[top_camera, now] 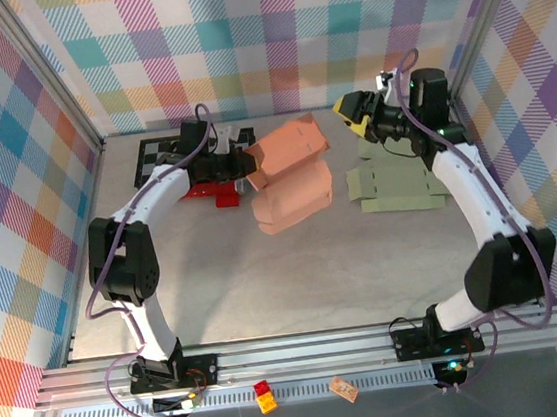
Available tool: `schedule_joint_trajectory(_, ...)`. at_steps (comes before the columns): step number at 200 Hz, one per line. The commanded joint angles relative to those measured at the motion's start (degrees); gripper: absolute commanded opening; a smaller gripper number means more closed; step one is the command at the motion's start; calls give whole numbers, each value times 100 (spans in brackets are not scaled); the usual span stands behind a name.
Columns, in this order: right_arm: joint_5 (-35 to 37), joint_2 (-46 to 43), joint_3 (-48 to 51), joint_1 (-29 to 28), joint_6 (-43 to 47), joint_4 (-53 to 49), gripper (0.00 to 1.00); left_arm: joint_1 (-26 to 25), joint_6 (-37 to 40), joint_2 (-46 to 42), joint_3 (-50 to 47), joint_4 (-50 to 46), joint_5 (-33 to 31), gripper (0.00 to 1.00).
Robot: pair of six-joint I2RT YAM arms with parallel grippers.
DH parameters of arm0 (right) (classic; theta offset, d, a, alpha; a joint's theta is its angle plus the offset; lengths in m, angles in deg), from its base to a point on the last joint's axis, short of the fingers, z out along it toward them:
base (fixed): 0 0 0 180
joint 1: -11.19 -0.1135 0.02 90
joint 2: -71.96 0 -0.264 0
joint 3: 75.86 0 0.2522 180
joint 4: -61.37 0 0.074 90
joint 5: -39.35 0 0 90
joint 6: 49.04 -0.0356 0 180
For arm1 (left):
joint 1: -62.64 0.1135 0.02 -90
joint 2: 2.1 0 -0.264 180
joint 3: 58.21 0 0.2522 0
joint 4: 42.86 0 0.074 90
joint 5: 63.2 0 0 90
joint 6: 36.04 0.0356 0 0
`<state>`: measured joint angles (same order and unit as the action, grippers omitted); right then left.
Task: Fold the paper box
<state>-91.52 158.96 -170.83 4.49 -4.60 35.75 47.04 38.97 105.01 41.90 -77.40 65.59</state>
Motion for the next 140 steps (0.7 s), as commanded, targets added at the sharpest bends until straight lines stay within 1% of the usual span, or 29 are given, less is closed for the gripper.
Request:
schedule_joint_trajectory(1, -780, 633, -279, 62, 781, -423, 64, 74, -36, 184, 177, -40, 496, 0)
schedule_joint_trajectory(30, -1213, 1128, -718, 79, 1260, -607, 63, 78, -35, 240, 217, -87, 557, 0)
schedule_joint_trajectory(42, -1231, 1252, -840, 81, 1472, -823, 63, 83, -39, 257, 252, -110, 568, 0)
schedule_joint_trajectory(57, -1318, 1320, -843, 98, 1568, -857, 63, 83, -31, 262, 303, -155, 569, 0)
schedule_joint_trajectory(74, -1260, 1379, -833, 112, 1719, -958, 62, 79, 2, 272, 342, -206, 578, 0)
schedule_joint_trajectory(86, -1252, 1413, -800, 132, 1736, -914, 63, 83, 13, 284, 362, -237, 597, 0)
schedule_joint_trajectory(140, -1672, 1682, -890, 132, 1495, -532, 62, 83, -4, 330, 380, -262, 619, 0)
